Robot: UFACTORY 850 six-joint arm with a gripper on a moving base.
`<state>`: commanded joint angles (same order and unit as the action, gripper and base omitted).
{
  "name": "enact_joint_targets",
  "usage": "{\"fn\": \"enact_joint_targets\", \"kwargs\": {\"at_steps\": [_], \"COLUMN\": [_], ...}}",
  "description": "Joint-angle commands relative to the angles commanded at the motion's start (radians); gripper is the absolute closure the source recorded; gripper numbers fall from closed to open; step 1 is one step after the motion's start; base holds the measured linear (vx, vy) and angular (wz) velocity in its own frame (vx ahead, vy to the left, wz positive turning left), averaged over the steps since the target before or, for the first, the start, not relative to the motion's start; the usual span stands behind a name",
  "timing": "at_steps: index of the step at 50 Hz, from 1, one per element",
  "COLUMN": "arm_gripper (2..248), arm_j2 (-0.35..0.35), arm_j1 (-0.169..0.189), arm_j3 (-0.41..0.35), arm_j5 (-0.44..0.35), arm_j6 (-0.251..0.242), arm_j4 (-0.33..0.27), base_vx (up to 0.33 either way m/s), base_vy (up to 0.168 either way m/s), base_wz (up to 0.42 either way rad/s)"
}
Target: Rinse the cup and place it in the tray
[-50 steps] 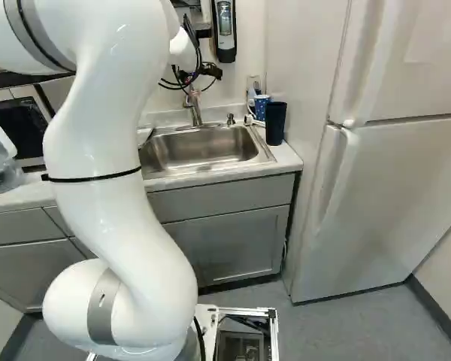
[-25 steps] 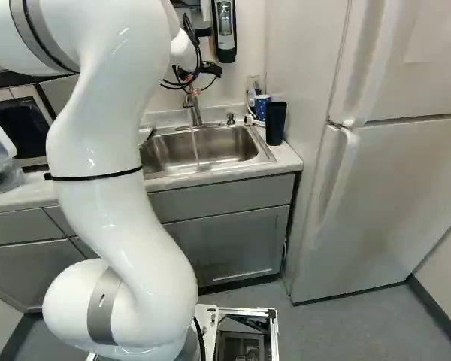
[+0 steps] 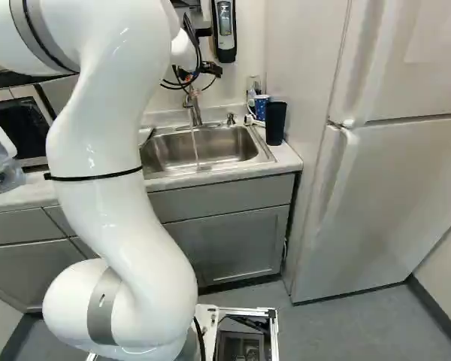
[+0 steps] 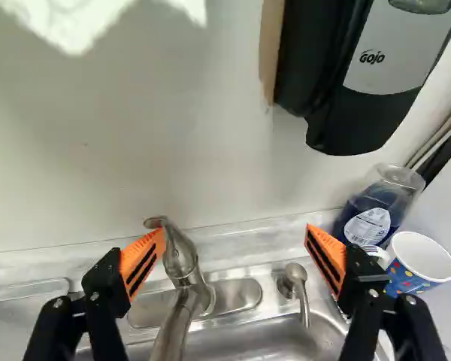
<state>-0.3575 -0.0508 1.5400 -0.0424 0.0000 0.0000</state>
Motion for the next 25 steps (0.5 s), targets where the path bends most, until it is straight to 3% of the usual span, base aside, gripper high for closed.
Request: {"fn": "enact_joint_targets", "kwargs": {"at_steps": [25], "arm_gripper": [3], "arm_j2": [0.113], "arm_j1": [-0.021], "arm_j3": [-0.130], "arm_j5": [0.000], "arm_j6": [0.000], "arm_j4": [0.000], "base_vx": [0.000], "base_vy": [0.000], "base_wz": [0.000]}}
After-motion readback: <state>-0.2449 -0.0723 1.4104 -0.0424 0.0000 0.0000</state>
